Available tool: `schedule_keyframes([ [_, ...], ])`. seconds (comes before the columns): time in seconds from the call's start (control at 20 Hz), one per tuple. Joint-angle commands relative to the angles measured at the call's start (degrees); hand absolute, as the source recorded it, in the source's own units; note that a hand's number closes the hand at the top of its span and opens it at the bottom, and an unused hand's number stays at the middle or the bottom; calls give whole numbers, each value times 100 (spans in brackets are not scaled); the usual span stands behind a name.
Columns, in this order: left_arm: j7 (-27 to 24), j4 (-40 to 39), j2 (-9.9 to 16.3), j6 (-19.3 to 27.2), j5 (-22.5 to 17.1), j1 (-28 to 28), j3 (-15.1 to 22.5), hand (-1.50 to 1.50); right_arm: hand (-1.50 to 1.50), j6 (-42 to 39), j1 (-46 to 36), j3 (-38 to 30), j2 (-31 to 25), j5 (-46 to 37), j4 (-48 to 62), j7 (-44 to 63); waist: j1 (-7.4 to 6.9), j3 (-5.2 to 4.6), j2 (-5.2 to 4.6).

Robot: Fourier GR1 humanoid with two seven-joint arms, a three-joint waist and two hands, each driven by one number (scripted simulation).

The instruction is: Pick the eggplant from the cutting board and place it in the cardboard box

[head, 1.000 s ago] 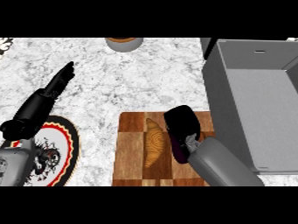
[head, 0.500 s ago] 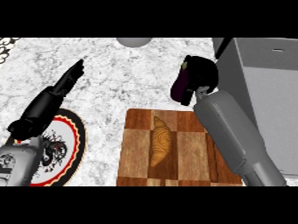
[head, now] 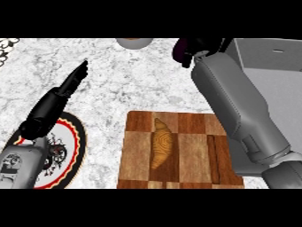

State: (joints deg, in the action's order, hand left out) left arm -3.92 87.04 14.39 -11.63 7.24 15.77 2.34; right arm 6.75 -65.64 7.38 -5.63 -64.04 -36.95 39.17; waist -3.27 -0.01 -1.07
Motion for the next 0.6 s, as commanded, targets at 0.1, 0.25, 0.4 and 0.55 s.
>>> schedule_keyframes([
  [0.1,-82,168,-9,8,-74,-378,-84,0,150,876,-632,-308,-189,-439,168,1212,104,-4,77],
  [0.25,-35,-29,98,-79,-98,-157,-185,0,150,1382,-679,-668,-543,-410,171,1551,206,-1,60],
  [0.4,0,154,-52,27,-25,-312,-73,0,150,1734,-573,-736,-740,-651,387,1842,191,0,65],
  [0.55,-87,-11,4,44,51,-335,-141,0,150,1525,-539,-751,-900,-799,73,2221,313,-2,115],
])
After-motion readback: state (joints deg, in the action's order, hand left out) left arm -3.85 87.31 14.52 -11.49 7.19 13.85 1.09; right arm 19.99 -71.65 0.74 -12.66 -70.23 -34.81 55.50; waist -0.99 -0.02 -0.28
